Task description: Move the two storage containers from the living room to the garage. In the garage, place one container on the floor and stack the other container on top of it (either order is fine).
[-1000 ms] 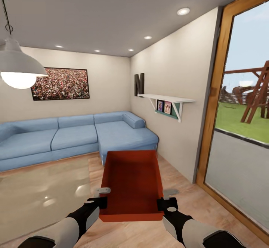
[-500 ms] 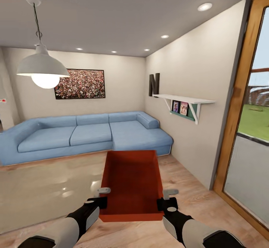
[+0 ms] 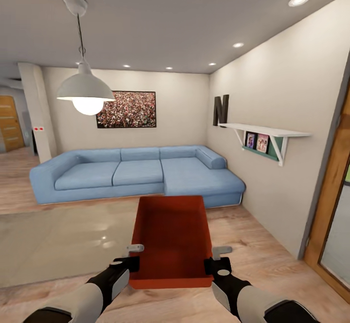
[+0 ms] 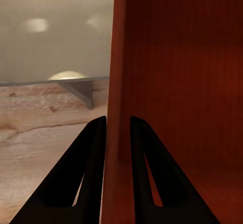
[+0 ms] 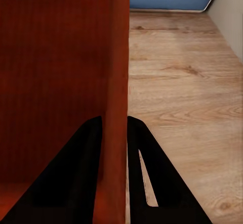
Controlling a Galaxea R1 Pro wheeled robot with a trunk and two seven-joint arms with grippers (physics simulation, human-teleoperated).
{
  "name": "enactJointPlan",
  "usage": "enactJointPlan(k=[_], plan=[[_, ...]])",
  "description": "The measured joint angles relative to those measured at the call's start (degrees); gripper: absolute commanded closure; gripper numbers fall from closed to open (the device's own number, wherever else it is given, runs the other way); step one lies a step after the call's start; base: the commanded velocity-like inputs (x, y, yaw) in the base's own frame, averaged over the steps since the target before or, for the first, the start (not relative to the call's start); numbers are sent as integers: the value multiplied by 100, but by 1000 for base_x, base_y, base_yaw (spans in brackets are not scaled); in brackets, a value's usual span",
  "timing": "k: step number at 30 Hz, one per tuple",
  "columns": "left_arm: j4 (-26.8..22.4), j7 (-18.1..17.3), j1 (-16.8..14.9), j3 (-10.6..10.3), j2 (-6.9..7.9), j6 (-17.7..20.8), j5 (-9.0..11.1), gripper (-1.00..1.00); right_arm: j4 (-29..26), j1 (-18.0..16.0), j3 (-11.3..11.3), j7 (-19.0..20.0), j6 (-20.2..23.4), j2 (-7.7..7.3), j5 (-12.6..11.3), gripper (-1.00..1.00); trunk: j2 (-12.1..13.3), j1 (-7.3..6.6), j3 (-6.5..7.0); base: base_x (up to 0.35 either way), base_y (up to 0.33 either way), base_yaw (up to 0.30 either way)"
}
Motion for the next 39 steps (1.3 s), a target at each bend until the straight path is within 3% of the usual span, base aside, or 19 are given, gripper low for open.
enactJointPlan(k=[39], plan=[[0,-1,1,2,0,-7,0,100,0,0,-2,-1,-4,0,6,100,0,0,0,0,0,269]])
